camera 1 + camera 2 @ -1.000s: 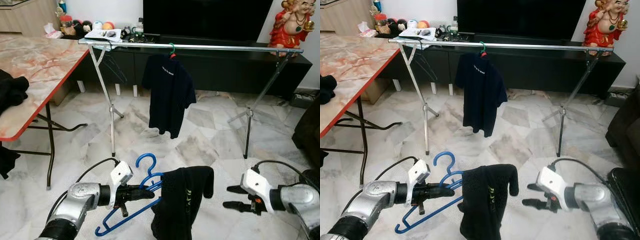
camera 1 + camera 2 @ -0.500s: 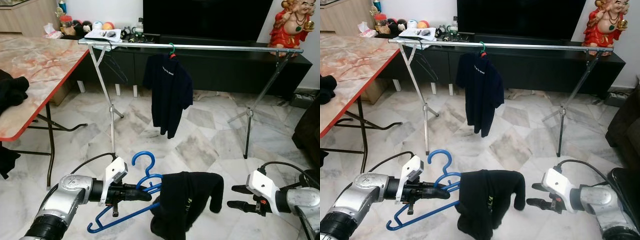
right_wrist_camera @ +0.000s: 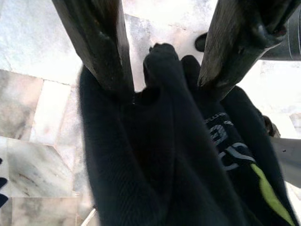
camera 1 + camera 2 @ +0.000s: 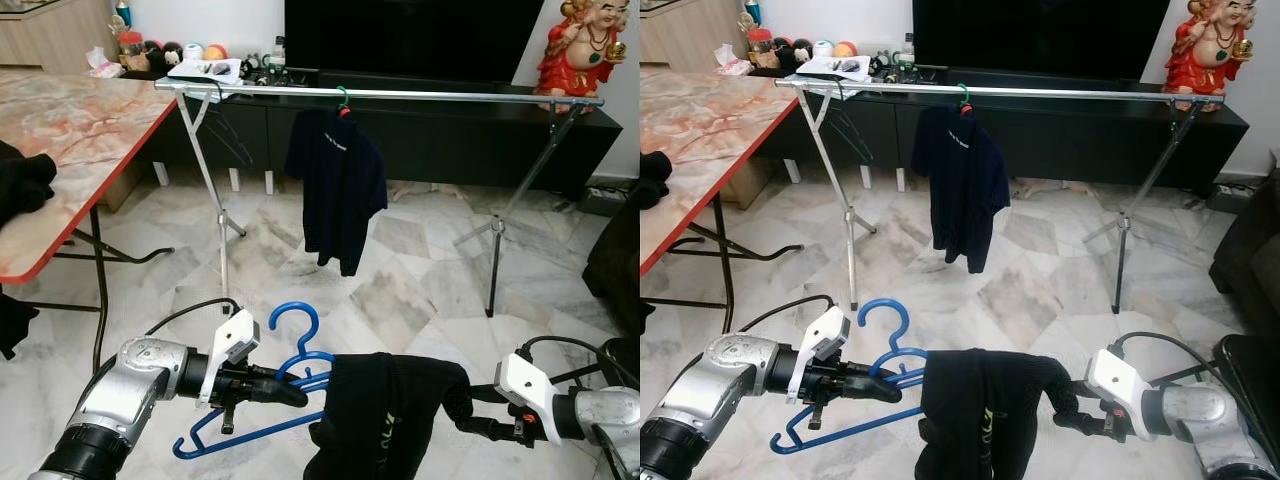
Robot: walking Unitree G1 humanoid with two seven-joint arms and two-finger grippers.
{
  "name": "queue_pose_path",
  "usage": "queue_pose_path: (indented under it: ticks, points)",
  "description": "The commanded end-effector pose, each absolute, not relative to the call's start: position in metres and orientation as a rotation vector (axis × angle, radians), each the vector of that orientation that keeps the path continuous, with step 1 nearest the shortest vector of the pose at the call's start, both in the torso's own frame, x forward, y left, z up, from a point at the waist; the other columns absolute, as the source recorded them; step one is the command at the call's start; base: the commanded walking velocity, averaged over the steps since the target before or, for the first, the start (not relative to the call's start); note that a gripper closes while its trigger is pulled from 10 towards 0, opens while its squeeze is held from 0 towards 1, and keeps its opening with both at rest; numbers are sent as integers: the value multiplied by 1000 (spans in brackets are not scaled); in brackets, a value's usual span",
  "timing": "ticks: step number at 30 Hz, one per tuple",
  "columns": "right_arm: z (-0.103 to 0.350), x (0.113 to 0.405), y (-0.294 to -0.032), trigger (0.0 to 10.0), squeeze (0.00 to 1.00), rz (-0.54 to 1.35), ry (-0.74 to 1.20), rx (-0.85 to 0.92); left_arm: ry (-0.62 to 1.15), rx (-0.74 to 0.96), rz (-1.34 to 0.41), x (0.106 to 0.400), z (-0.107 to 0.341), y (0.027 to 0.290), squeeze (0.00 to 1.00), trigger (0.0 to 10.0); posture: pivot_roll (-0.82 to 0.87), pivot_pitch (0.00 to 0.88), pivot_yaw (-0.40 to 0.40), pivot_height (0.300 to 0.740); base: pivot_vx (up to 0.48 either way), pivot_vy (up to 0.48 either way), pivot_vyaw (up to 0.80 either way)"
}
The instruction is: Hang hanger
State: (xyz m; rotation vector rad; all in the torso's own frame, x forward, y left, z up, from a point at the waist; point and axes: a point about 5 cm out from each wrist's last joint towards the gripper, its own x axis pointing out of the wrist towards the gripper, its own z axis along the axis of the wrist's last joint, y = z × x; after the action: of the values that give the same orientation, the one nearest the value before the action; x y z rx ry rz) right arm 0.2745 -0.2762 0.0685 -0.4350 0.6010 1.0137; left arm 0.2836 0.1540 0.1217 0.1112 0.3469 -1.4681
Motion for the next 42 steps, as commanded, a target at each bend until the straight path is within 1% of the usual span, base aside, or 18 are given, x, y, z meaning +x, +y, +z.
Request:
queue_pose_path:
  ticks: [1, 7, 14, 24, 25, 26, 27, 28, 42]
  points:
    - [65, 271, -278, 10000, 0, 1003, 606, -402, 311, 110, -1520, 280, 130, 150, 0, 0, 39, 54, -43, 740, 0, 0, 0]
    - [61, 270, -273, 10000, 0, 1007, 595, -346, 291, 100, -1557, 277, 137, 144, 0, 0, 42, 55, -43, 740, 0, 0, 0]
    - [61, 273, -259, 10000, 0, 1045, 530, -191, 278, 89, -1567, 276, 139, 140, 0, 0, 45, 50, -44, 740, 0, 0, 0]
    - [52, 264, -250, 10000, 0, 1109, 560, -83, 276, 83, -1563, 276, 140, 138, 0, 0, 47, 45, -41, 740, 0, 0, 0]
    - [51, 263, -249, 5608, 0, 1116, 568, -78, 276, 83, -1562, 276, 140, 138, 0, 0, 48, 43, -40, 740, 0, 0, 0]
    - [50, 263, -249, 5608, 0, 1121, 573, -75, 275, 83, -1562, 276, 140, 138, 0, 0, 48, 43, -40, 740, 0, 0, 0]
    - [50, 263, -248, 863, 0, 1121, 575, -72, 275, 83, -1561, 276, 140, 138, 0, 0, 48, 43, -40, 740, 0, 0, 0]
    - [49, 262, -248, 0, 0, 1114, 584, -60, 274, 84, -1560, 277, 140, 137, 0, 0, 50, 40, -40, 740, 0, 0, 0]
    - [49, 266, -247, 0, 0, 1087, 581, -53, 263, 88, -1549, 279, 143, 137, 0, 0, 53, 47, -42, 740, 0, 0, 0]
